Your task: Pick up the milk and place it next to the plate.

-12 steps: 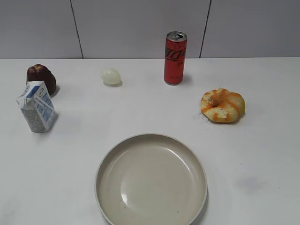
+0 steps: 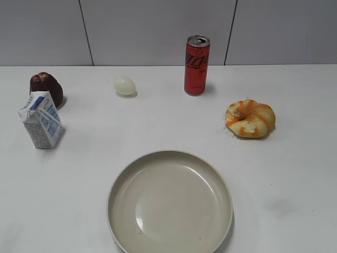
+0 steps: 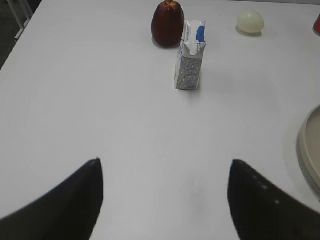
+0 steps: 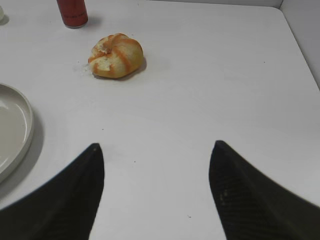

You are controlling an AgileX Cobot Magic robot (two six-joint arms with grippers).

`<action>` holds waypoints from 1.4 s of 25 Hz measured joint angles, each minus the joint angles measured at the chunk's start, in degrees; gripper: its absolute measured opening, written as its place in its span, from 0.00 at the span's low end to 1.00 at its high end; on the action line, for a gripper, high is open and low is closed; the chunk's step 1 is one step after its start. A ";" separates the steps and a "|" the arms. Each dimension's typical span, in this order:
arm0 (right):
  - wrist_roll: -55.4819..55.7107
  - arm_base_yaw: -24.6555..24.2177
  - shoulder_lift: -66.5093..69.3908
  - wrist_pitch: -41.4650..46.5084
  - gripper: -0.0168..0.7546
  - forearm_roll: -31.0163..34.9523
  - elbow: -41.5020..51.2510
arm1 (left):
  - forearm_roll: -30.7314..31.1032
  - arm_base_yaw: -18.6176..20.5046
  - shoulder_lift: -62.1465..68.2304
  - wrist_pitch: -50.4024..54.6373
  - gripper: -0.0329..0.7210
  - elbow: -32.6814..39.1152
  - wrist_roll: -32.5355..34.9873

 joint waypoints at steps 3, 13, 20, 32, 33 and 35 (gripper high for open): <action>0.00 0.00 0.00 0.00 0.67 0.00 0.00 | 0.00 0.00 0.00 0.00 0.82 0.00 0.00; 0.00 0.00 0.00 0.00 0.67 0.00 0.00 | 0.00 0.00 0.00 0.00 0.82 0.00 0.00; 0.00 0.00 0.00 0.00 0.67 0.00 0.00 | -0.11 0.00 0.00 0.00 0.82 0.00 0.00; 0.00 0.00 0.00 0.00 0.67 0.00 0.00 | -0.63 0.00 20.26 -1.86 0.81 -4.13 0.00; 0.00 0.00 0.00 0.00 0.67 0.00 0.00 | -0.78 0.00 23.10 -2.55 0.81 -4.93 0.00; 0.00 0.00 0.00 0.00 0.67 0.00 0.00 | -1.22 0.00 28.59 -3.49 0.81 -6.60 0.00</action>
